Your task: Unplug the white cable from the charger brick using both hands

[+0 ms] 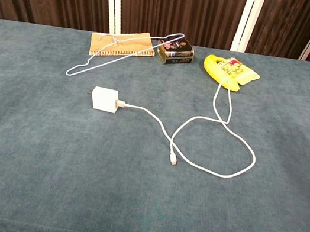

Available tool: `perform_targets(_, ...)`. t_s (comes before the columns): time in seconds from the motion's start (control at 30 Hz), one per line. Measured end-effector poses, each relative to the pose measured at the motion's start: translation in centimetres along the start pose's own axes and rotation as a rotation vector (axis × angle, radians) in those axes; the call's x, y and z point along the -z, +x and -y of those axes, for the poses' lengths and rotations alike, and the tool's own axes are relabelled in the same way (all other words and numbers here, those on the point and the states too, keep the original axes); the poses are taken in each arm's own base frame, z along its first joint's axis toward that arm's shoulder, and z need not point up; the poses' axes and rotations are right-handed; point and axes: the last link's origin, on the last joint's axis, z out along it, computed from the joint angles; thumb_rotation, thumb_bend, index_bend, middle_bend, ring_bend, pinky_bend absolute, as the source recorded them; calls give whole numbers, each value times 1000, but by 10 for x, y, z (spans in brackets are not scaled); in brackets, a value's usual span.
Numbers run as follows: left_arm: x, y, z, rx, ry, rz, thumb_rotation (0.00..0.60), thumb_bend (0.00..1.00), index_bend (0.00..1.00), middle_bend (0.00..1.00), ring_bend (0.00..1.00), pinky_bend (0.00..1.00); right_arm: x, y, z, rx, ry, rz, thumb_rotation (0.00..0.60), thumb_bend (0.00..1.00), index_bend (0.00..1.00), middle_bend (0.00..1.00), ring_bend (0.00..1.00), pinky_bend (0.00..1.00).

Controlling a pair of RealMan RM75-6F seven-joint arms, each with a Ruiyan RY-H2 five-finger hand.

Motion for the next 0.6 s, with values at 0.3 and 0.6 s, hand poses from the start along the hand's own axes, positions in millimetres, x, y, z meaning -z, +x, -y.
perform_targets(0.3, -23, -20, -18, 52, -75, -14, 600, 405, 8, 7, 604, 838, 3, -1, 3, 16, 2, 4, 600, 89, 0, 0, 0, 0)
perform_targets(0.6, -88, -57, -78, 184, -143, -14, 600, 402, 123, 134, 969, 1000, 3, -6, 8, 30, 13, -4, 600, 89, 0, 0, 0, 0)
